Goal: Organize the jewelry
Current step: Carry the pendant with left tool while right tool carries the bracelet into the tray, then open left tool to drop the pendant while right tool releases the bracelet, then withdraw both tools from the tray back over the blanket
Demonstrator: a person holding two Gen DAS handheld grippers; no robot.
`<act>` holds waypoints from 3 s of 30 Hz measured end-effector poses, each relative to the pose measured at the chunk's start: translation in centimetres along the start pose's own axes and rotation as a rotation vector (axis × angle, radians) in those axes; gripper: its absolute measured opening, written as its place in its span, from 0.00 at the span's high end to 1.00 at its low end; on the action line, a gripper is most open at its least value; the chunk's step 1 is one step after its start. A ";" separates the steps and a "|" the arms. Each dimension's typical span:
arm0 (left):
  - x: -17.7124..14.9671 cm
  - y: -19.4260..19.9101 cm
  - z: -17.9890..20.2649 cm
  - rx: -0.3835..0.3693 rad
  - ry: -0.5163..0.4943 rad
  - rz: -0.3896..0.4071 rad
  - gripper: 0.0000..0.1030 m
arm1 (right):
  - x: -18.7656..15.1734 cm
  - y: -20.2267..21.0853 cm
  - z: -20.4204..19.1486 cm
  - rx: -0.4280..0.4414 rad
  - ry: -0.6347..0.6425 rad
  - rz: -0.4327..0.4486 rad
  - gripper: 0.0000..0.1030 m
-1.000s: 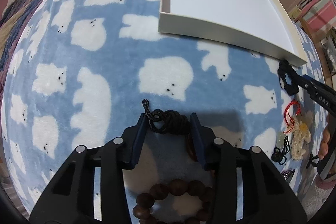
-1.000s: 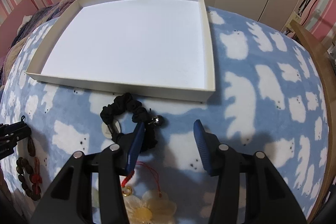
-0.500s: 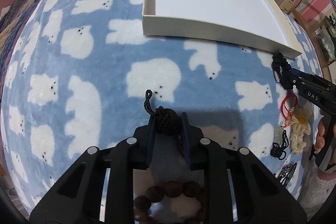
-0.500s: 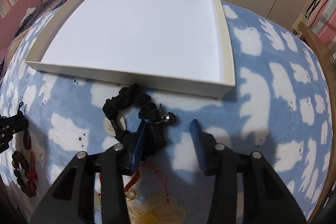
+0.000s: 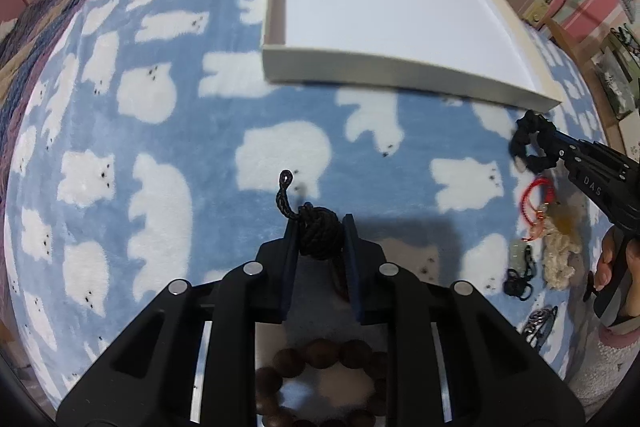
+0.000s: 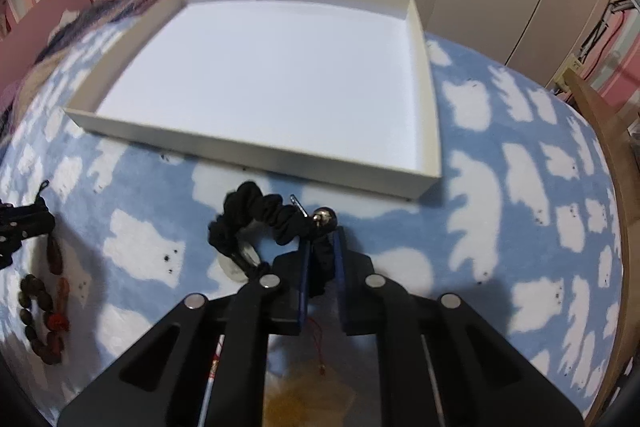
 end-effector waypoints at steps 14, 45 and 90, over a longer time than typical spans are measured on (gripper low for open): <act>6.0 5.4 2.8 -0.027 -0.069 0.173 0.81 | 3.9 3.3 1.0 0.046 -0.056 0.098 0.90; 28.2 -10.1 5.4 0.075 -0.017 0.159 0.81 | 20.2 -11.0 3.0 0.014 -0.256 0.078 0.90; 6.8 10.7 2.4 0.072 -0.067 0.279 0.03 | 3.7 13.7 4.7 -0.097 -0.145 0.279 0.09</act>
Point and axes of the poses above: each gripper's, at about its wrist camera, not at the fingertips, and y roughly against the way its jaws point, z to its right, x to its top, the point moved 7 cm from there along -y, roughly the way its jaws point, and after that the axes turned 2 degrees about z, right-handed, at the moved point
